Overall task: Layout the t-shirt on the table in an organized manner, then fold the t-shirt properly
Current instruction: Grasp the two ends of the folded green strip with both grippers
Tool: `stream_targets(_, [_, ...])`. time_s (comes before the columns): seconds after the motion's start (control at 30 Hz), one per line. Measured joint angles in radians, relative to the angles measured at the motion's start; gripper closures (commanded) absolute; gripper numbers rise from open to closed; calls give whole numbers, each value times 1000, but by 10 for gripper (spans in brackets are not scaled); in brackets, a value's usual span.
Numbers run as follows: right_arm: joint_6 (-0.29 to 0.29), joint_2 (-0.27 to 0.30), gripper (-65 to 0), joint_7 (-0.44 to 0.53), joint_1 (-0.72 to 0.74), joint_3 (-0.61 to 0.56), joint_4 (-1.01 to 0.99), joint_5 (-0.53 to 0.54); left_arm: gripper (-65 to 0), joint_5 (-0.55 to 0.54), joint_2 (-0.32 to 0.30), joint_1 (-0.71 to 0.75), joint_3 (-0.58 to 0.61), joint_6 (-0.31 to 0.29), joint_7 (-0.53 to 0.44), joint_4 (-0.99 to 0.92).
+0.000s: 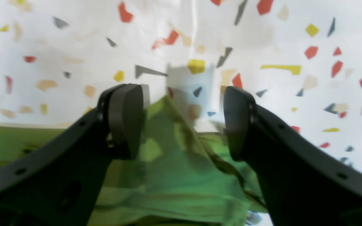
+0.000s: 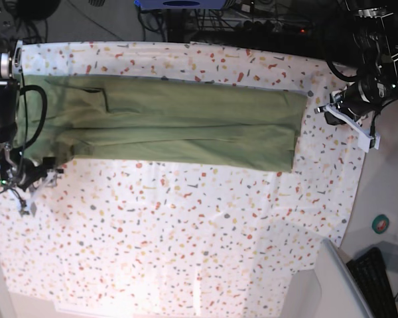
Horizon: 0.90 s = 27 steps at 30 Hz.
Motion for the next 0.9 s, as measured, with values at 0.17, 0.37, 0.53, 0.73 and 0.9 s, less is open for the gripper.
stream_targets(0.17, [0,-27,-383,18,0,1,-4,-26,0,0,2,0,2,0,0,0])
stream_targets(0.37, [5,-23,-351,118,16,2,-118,-9,0,-1,2,3,2,0,0,0])
stream_targets(0.53, [4,-24,-89,172,14,3,-130,-14,0,0,0,3,-1,0,0,0])
stream_targets(0.73, [4,-24,0,168,14,5,-129,-8,0,0,0,3,0,0,0,0])
stream_targets(0.9, [5,-36,0,138,-44,78,-28,-18,0,0,2,4,-1,0,0,0])
